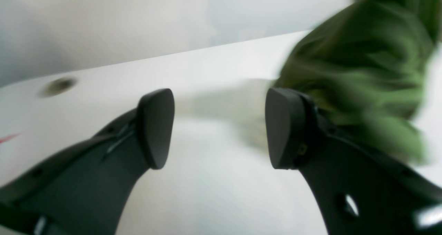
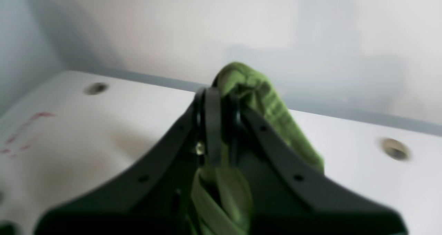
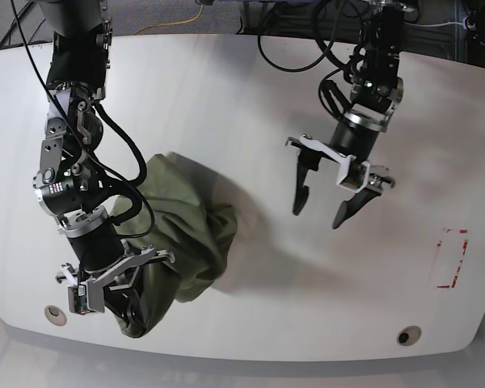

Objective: Layout the t-shirt on the table in an organized manner, then fold the t-shirt properly
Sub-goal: 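Move the left gripper to the shirt pile and grasp a fold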

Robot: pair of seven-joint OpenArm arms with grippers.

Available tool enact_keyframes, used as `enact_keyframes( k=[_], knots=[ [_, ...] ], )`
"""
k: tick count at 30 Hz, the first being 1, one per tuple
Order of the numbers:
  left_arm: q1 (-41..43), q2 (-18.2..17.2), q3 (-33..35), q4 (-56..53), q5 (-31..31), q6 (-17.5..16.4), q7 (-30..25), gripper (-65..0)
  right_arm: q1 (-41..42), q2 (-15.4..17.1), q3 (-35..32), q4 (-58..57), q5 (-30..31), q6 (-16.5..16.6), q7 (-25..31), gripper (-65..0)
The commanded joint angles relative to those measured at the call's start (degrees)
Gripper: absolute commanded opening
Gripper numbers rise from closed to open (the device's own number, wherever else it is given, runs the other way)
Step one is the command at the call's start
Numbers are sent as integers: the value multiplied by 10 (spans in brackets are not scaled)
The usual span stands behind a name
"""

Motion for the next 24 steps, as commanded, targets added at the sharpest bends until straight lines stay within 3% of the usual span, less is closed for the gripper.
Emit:
enact_keyframes(
  k=[1, 5, 24],
  knots=[
    [-24, 1, 27, -14, -3, -1, -7, -257, 31, 5, 0, 8, -2, -3, 21, -650],
    [-48, 1, 75, -45, -3, -1, -7, -257, 49, 5, -16, -3, -2, -3, 21, -650],
    [-53, 10, 159, -126, -5, -2, -6, -257, 106, 20, -27, -39, -2, -3, 20, -650]
  ],
)
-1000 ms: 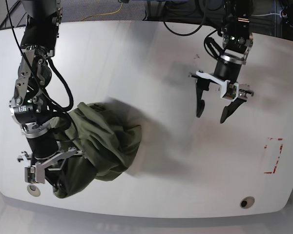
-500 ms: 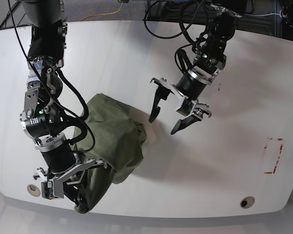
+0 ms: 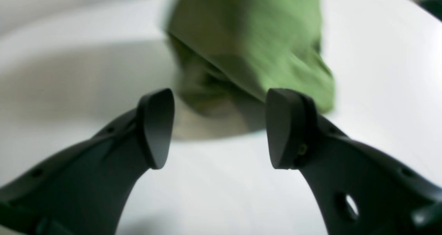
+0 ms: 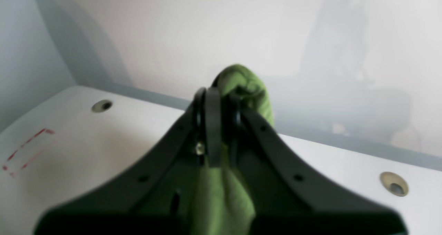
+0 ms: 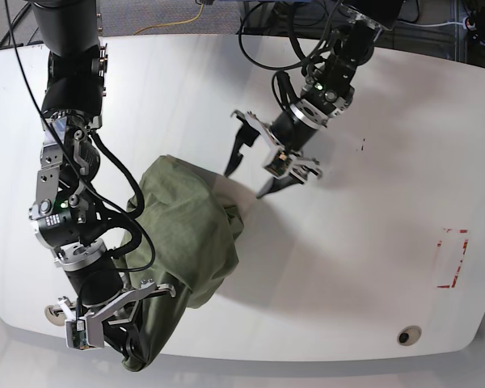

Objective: Layout the t-shirt on the table in an organized manner, then fold the t-shirt properly
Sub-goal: 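Move the left gripper to the shirt pile and grasp a fold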

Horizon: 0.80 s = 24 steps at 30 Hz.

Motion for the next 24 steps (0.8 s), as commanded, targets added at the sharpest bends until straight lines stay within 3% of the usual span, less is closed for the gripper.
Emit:
enact_keyframes(
  k=[1, 4, 12, 24],
  knots=[
    [-6, 5, 10, 0, -5, 3, -15, -257, 22, 12, 3, 1, 3, -1, 19, -650],
    [-5, 8, 24, -14, -8, 3, -17, -257, 23, 13, 3, 1, 3, -1, 19, -650],
    [-8, 66, -3, -64, -66, 4, -17, -257, 21, 14, 5, 0, 3, -1, 19, -650],
    [-40, 124, -5, -147, -87, 5, -17, -257, 20, 14, 3, 0, 4, -1, 19, -650]
  ],
)
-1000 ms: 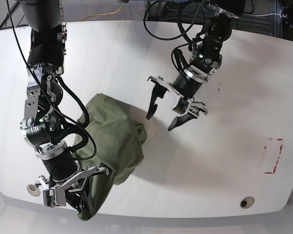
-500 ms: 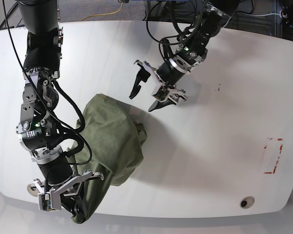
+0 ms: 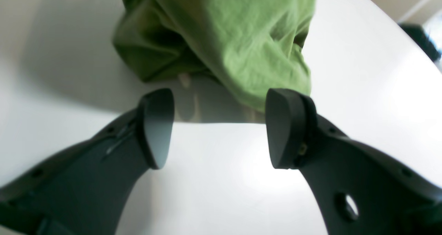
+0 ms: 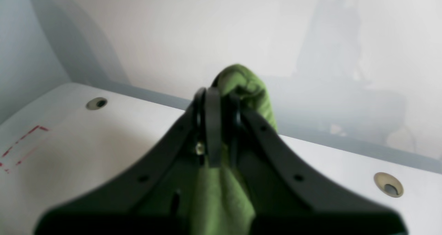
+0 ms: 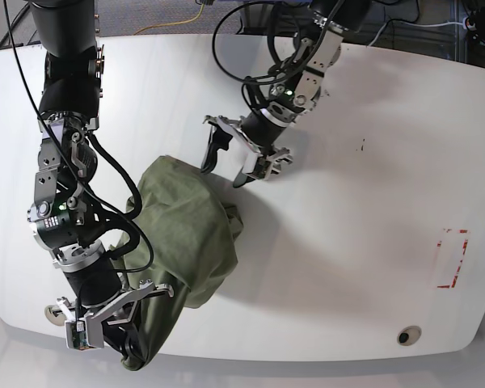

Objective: Layout the t-shirt on the table in an organized manner, then fold the t-shirt properly
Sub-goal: 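Move the left gripper to the shirt pile and grasp a fold, then pull the shirt apart with both grippers, stretching it across the table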

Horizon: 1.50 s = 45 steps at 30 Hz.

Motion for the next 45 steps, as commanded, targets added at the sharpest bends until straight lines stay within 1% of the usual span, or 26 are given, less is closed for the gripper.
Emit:
enact_keyframes(
  k=[1, 6, 14, 22, 29, 38, 45],
  knots=[
    [-24, 16, 3, -9, -5, -5, -14, -257, 17, 5, 4, 7, 1, -2, 20, -650],
    [-42, 27, 3, -36, -7, -4, -15, -257, 17, 5, 5, 6, 1, -2, 20, -650],
    [-81, 27, 2, -84, -10, -4, -15, -257, 17, 5, 5, 6, 3, -2, 20, -650],
    [-120, 27, 4, -132, -70, -4, -15, -257, 17, 5, 6, 6, 2, -2, 20, -650],
    [-136, 27, 6, -140, -85, -5, -15, -257, 17, 4, 6, 6, 2, -2, 20, -650],
    [-143, 27, 45, -142, -86, -4, -15, -258, 17, 4, 6, 6, 1, -2, 20, -650],
    [-151, 27, 58, -157, -105, -3, -16, -260, 17, 3, 6, 6, 1, -2, 20, -650]
  ],
)
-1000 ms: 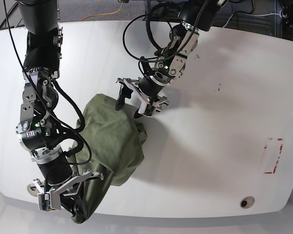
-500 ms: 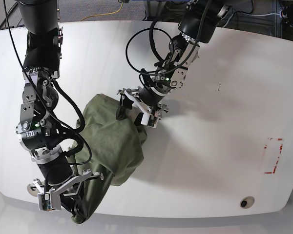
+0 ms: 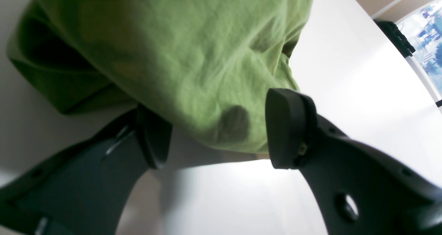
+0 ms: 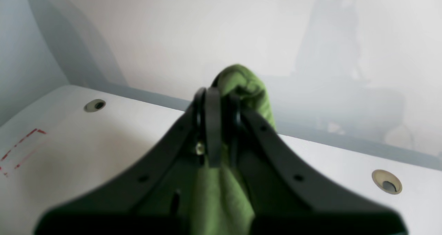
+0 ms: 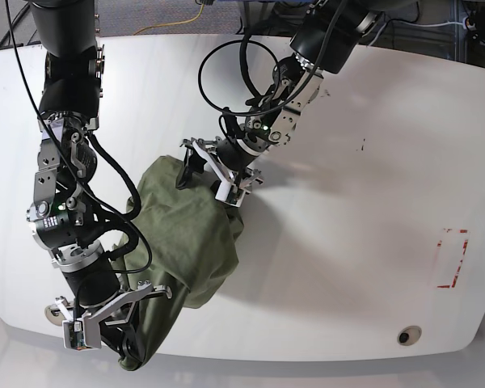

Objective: Layout the t-shirt on the table in an organized manner, then fold the t-shirt properly
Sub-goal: 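Pull the shirt apart with both grippers, stretching it across the table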

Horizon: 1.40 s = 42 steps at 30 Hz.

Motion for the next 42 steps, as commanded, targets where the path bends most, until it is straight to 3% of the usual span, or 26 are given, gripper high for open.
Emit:
enact_keyframes(
  k=[1, 4, 11, 26, 33, 42],
  knots=[
    [-18, 7, 2, 5, -12, -4, -14, -265, 17, 4, 5, 6, 2, -1, 20, -650],
    [-18, 7, 2, 3, -18, -4, -14, -332, 17, 4, 5, 6, 2, -1, 20, -650],
    [-19, 7, 2, 4, -18, -4, -14, -650, 17, 3, 5, 6, 2, -1, 20, -650],
    [-17, 7, -3, 36, -18, -4, -14, -647, 17, 3, 5, 6, 2, -2, 20, -650],
    [-16, -58, -14, 102, -19, -4, -12, -647, 12, 3, 12, -10, 1, -2, 20, -650],
    [7, -137, -85, 191, -19, -4, 7, -647, 2, 4, 32, -11, 3, -2, 20, -650]
  ],
)
